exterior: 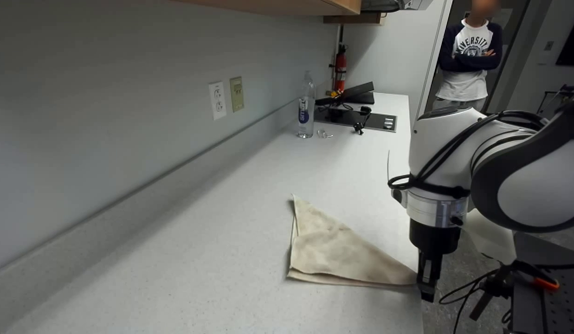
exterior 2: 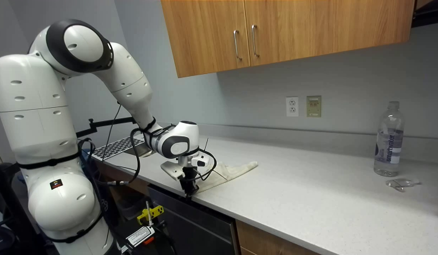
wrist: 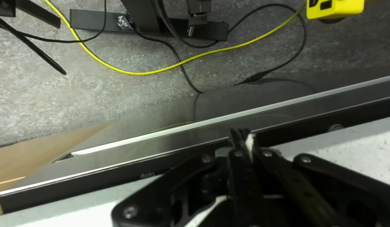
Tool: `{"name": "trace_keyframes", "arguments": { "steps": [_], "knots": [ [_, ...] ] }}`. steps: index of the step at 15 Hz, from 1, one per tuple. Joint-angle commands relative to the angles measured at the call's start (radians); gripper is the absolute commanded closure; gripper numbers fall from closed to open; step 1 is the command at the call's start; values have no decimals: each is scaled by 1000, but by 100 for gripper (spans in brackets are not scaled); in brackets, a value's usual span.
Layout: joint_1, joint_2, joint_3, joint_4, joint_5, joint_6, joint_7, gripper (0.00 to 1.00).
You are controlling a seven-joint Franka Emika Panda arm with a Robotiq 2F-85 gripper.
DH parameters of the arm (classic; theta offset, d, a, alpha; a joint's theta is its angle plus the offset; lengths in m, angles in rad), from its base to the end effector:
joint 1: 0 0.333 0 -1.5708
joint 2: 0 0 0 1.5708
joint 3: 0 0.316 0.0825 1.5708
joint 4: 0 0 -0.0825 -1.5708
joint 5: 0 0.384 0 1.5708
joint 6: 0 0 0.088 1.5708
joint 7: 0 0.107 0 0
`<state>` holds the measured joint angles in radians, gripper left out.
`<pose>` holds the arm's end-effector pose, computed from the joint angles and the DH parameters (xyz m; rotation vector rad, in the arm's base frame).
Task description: Fold the towel on the countertop
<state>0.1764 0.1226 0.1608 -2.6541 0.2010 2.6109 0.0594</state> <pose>0.3815 0.1317 0.1876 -3.0532 -0.1471 0.2806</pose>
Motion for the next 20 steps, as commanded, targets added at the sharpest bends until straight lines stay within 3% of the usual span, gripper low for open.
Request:
{"name": "trace_keyframes", "arguments": {
  "steps": [1, 10, 20],
  "knots": [
    [-9, -10, -10, -12, -51, 1, 26, 99],
    [-27, -67, -53, -80, -157, -97, 43, 99],
    [-9, -187, -14, 53, -279, -298, 64, 99]
  ]
}}
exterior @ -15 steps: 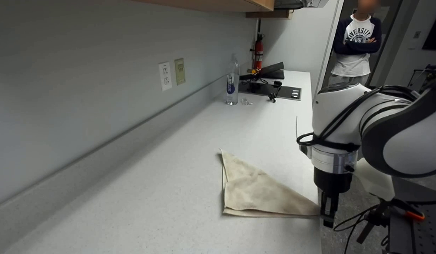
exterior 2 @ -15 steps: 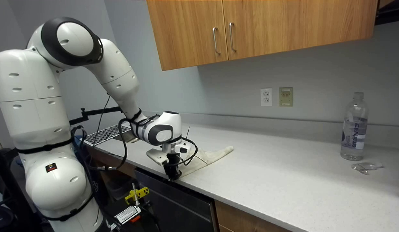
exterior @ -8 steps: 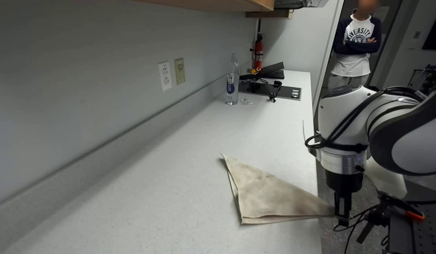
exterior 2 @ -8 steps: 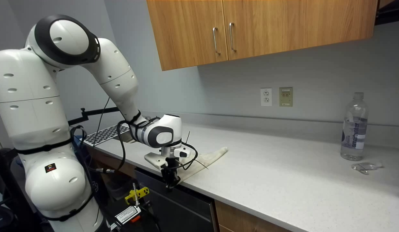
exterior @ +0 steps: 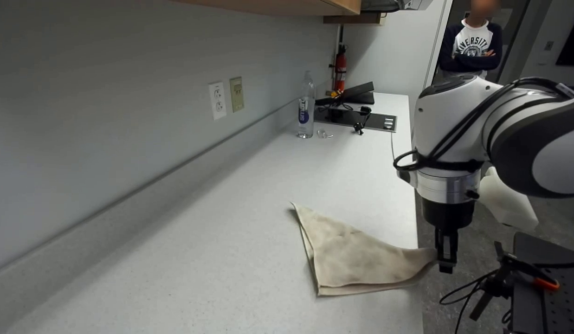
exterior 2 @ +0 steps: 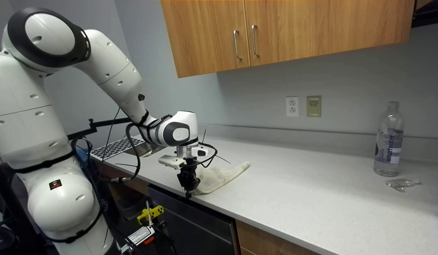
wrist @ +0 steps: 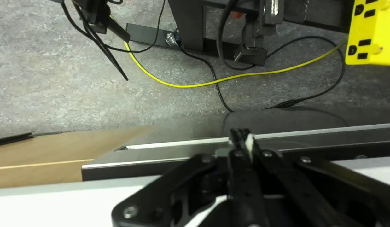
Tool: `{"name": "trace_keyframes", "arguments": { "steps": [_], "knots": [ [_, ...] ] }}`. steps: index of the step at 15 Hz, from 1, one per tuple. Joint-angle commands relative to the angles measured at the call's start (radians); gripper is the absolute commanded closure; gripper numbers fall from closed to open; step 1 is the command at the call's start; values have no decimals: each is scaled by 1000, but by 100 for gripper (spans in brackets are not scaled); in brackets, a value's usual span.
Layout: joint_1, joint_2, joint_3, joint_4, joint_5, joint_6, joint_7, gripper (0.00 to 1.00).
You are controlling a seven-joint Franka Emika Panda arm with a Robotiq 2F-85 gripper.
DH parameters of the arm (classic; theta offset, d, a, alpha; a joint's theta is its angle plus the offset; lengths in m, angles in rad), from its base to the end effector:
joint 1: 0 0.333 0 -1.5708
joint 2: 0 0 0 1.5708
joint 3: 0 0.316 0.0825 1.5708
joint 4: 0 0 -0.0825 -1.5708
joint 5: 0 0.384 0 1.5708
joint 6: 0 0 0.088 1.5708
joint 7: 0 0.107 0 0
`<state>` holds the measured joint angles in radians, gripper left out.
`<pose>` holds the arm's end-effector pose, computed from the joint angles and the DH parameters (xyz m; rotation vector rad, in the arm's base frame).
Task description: Fold the towel on the countertop
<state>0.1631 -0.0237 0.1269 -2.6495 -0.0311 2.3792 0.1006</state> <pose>0.3790 0.1124 0.2322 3.0335 0.3261 -0.3648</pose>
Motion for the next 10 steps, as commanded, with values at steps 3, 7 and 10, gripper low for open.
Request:
{"name": "trace_keyframes", "arguments": {
  "steps": [3, 7, 10],
  "knots": [
    [5, -31, 36, 109, -103, -56, 41, 99],
    [4, -6, 51, 193, -214, -14, 96, 99],
    [1, 0, 56, 230, -325, 18, 146, 99]
  ]
}}
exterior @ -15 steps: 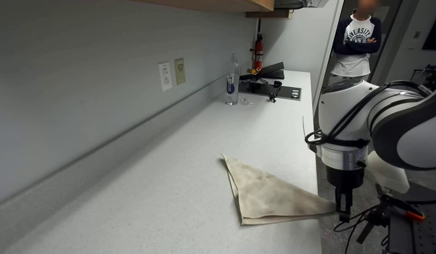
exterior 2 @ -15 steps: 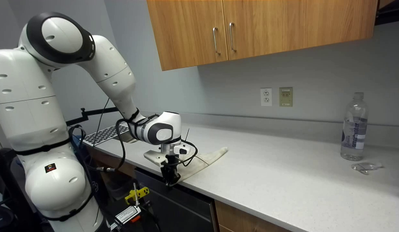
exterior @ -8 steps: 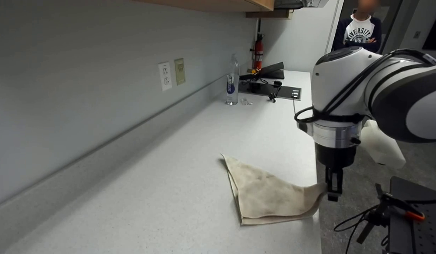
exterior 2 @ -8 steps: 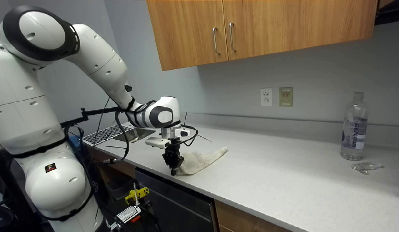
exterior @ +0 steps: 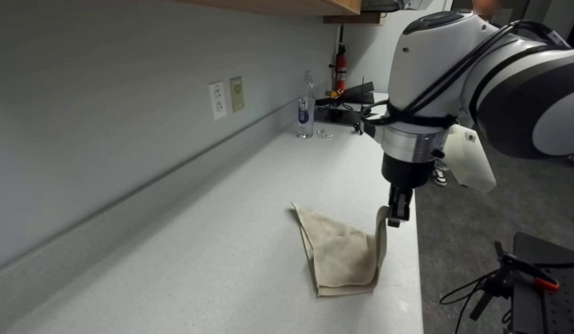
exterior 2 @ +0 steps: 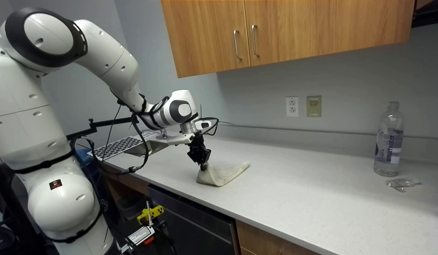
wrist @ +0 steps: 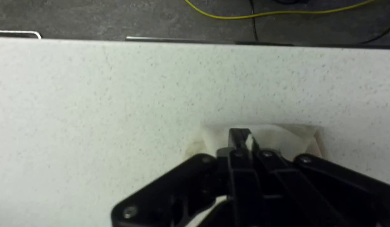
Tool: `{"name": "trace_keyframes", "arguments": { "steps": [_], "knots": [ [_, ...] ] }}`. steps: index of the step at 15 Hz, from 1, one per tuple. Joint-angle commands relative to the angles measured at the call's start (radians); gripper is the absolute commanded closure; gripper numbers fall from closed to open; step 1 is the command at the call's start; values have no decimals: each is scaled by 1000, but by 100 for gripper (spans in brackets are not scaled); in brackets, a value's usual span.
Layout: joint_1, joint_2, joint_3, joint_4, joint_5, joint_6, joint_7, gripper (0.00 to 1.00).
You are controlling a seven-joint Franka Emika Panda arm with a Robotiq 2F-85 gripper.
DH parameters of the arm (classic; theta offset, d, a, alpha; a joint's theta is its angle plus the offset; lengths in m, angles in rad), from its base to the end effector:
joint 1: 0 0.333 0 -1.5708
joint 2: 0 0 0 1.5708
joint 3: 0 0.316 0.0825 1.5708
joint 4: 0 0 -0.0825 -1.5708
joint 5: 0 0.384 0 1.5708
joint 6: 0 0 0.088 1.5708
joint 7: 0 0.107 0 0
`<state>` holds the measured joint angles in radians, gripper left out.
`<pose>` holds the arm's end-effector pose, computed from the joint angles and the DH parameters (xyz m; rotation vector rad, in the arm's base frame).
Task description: Fold the towel on the countertop
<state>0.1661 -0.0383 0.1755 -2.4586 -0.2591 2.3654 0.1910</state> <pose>0.4422 0.1537 0.3064 2.9079 0.5003 -0.0084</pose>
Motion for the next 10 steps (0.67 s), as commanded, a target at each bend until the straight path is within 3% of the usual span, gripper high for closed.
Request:
{"name": "trace_keyframes", "arguments": {
  "steps": [1, 10],
  "knots": [
    [-3, 15, 8, 45, -139, 50, 78, 99],
    [-11, 26, 0, 56, -416, 201, 307, 99]
  ]
}}
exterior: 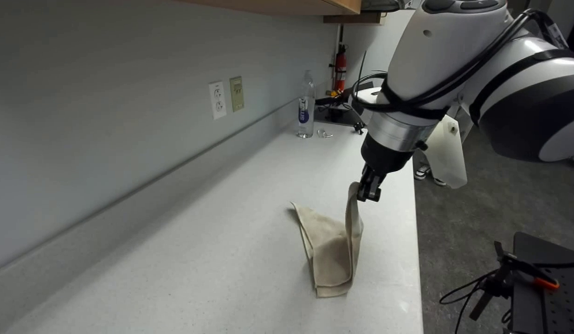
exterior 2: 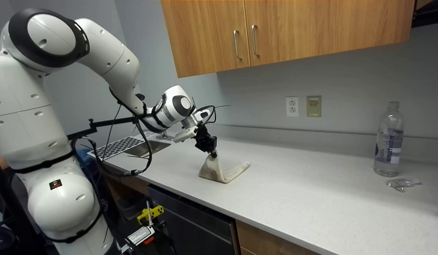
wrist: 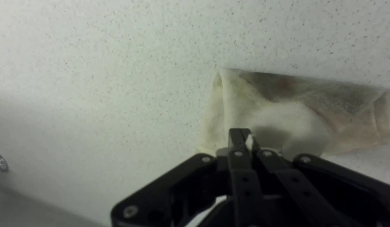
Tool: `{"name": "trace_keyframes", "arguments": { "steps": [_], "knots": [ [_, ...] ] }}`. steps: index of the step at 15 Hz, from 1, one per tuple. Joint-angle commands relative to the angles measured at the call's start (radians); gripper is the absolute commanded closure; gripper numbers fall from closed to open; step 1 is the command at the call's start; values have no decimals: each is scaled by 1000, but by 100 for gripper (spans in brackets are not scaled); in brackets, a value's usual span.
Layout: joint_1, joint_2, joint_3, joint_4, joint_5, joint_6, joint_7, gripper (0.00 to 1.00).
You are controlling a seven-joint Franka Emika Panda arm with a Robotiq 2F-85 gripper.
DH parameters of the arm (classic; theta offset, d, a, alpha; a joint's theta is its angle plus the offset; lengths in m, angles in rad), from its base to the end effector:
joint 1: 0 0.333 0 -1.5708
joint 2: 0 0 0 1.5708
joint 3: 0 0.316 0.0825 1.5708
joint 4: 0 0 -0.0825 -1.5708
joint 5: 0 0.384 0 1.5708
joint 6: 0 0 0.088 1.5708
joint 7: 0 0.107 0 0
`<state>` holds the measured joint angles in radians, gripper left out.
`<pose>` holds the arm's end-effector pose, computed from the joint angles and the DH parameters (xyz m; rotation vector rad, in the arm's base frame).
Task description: Fold the towel on the countertop
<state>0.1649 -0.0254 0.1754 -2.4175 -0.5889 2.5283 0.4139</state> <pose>0.4665 0.1712 0.3306 2.7667 0.5473 0.3680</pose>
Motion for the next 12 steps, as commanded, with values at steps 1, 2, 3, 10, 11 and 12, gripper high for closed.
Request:
{"name": "trace_keyframes", "arguments": {
  "steps": [1, 2, 3, 10, 11, 12],
  "knots": [
    [-10, 14, -1, 16, -121, 45, 116, 99],
    [-10, 15, -3, 17, -147, 50, 144, 99],
    [-9, 17, -3, 18, -167, 54, 167, 99],
    [-11, 35, -13, 25, -284, 132, 252, 99],
    [-13, 39, -17, 27, -319, 155, 279, 99],
    [-14, 41, -21, 31, -365, 171, 310, 99]
  ]
}}
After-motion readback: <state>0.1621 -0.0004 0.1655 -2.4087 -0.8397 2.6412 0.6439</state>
